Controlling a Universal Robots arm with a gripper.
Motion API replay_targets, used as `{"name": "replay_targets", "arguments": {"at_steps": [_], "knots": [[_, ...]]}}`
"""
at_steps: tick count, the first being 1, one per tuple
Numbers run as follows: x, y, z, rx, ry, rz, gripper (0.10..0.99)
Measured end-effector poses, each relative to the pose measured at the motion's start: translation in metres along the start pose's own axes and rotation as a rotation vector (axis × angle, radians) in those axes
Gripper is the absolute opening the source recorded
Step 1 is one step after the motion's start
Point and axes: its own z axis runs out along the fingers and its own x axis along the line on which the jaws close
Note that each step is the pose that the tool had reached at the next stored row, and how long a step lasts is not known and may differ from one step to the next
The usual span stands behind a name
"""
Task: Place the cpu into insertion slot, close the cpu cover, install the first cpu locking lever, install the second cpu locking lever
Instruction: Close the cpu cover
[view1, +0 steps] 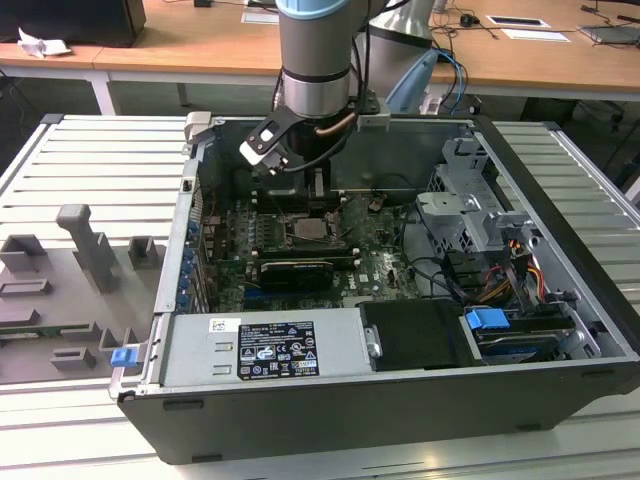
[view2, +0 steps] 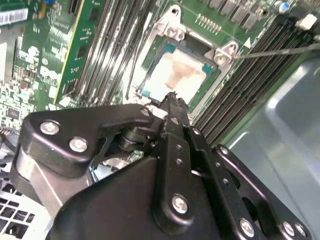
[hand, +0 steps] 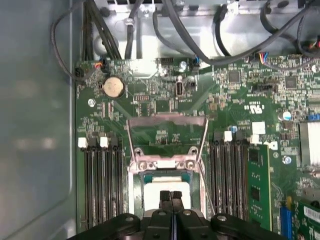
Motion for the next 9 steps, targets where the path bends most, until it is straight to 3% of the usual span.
{"name": "replay_targets", "arguments": {"at_steps": [1,9], "knots": [[0.0001,0.0034,0.0002,0.001,0.0004,0.000,0.106],[0.0001,0.0040,-0.0025,0.001,0.0003,0.000,0.106]]}}
